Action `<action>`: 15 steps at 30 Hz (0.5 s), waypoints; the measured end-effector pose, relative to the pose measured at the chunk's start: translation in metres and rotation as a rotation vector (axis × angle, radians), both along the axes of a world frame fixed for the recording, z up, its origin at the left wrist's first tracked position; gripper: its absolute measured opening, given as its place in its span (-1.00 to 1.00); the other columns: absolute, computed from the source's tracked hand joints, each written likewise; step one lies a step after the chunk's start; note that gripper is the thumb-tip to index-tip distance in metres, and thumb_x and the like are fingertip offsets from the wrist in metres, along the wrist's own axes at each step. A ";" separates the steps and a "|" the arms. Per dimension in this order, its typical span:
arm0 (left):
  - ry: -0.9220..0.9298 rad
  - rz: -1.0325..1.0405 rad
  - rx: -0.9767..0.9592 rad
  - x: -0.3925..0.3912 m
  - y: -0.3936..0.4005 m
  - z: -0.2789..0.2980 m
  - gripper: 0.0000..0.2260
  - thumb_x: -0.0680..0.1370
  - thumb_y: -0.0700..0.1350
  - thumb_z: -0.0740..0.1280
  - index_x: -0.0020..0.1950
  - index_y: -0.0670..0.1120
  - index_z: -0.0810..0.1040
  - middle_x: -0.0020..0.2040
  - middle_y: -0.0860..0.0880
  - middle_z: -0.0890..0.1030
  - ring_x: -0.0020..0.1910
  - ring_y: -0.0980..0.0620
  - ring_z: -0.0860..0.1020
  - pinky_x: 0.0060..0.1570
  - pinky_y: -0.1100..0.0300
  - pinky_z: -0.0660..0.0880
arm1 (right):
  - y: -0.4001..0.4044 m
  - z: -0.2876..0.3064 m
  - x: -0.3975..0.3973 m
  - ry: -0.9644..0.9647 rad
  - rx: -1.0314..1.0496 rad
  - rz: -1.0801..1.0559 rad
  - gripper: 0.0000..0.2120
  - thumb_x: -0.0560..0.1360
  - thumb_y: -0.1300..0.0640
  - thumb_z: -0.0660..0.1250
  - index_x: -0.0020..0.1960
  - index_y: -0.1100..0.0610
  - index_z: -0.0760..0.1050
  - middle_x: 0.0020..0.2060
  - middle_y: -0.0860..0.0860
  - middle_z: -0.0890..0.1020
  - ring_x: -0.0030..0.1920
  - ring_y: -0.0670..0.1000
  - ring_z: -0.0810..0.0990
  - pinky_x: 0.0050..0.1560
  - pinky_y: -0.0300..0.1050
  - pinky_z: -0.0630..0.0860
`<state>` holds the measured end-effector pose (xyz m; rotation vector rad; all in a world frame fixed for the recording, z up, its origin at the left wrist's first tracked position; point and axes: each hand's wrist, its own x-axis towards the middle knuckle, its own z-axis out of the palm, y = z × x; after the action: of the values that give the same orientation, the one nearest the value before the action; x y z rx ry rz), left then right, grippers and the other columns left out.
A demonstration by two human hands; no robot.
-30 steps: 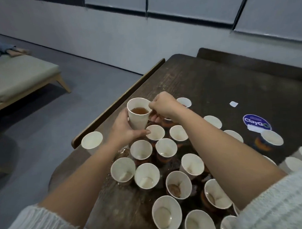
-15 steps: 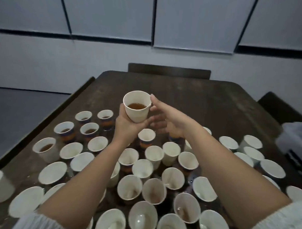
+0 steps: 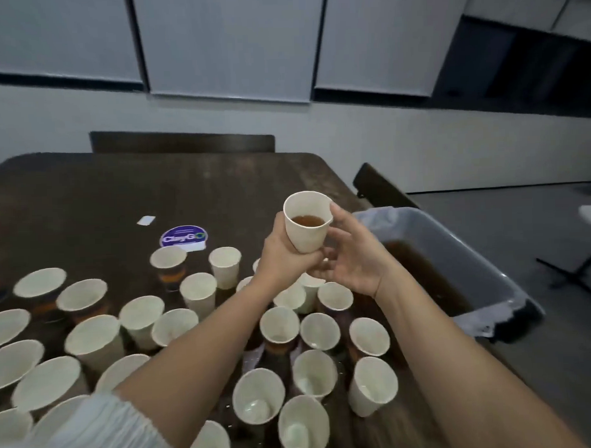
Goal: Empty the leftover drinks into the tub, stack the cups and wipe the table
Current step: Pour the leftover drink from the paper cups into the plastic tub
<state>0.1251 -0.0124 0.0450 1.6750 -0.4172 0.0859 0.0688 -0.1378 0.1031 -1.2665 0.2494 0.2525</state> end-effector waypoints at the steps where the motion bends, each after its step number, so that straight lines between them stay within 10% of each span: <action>1: 0.005 -0.041 0.009 -0.003 -0.026 -0.001 -0.39 0.28 -0.16 0.57 0.23 0.06 0.38 0.01 0.08 0.61 -0.02 0.17 0.59 -0.21 0.45 0.48 | -0.023 0.000 -0.006 -0.004 0.015 -0.043 -0.44 0.41 -0.26 0.31 0.22 0.12 0.56 0.07 0.14 0.57 0.03 0.11 0.53 0.23 0.05 0.48; 9: 0.055 -0.273 0.058 -0.015 -0.145 -0.007 -0.27 0.26 -0.05 0.62 0.34 0.06 0.34 0.06 0.11 0.59 0.07 0.21 0.56 -0.03 0.38 0.49 | -0.128 -0.008 -0.037 0.035 0.055 -0.263 -0.53 0.47 -0.15 0.32 0.26 0.11 0.53 0.16 0.20 0.56 0.21 0.17 0.55 0.30 0.06 0.46; 15: -0.039 -0.425 0.204 -0.006 -0.189 -0.009 -0.35 0.32 -0.11 0.60 0.31 -0.01 0.38 0.16 0.07 0.56 0.17 0.16 0.51 0.15 0.25 0.46 | -0.176 -0.017 -0.041 0.051 0.062 -0.415 -0.75 0.48 -0.03 0.32 0.10 0.04 0.53 0.03 0.18 0.52 -0.15 0.08 0.50 -0.07 -0.07 0.46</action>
<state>0.1193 -0.2017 0.0359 1.7496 -0.8247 -0.2455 0.0274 -0.3137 0.0863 -1.1188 0.5361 -0.0635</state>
